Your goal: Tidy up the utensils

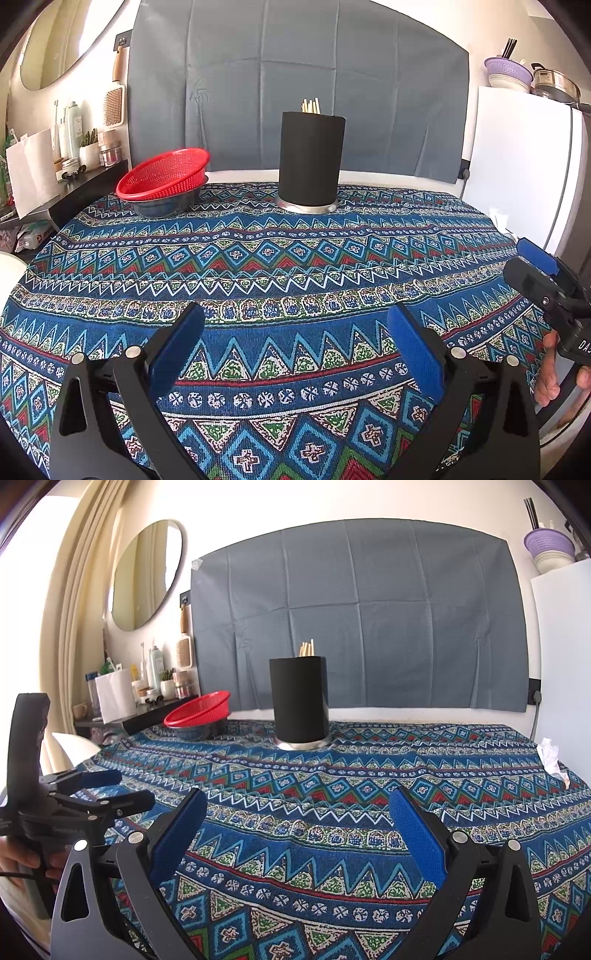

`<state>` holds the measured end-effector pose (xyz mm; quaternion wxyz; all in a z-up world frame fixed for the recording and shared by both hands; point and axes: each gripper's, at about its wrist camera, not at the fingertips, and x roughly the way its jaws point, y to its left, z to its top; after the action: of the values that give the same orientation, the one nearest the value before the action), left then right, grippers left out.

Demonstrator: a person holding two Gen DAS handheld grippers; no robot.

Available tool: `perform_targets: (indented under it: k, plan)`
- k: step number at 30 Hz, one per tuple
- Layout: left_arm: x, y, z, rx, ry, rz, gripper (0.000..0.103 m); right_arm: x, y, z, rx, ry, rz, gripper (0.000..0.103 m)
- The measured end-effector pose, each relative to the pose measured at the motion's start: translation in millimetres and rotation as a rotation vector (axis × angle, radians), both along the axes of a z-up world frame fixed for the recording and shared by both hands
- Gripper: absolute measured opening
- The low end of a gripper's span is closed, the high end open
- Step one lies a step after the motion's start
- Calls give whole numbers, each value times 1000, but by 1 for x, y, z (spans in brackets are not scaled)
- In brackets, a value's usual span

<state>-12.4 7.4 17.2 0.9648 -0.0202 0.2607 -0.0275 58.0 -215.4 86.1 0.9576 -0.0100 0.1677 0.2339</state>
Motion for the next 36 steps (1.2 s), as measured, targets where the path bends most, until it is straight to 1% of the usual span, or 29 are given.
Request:
perform_targets:
  k: [9, 14, 36]
  plan:
    - [0, -1, 0, 1, 2, -10, 97, 0, 1, 0, -1, 2, 4, 95]
    - [0, -3, 0, 11, 1, -5, 97, 0, 2, -1, -2, 8, 6, 95]
    - [0, -3, 1, 8, 2, 2, 97, -3, 2, 0, 0, 0, 0, 95]
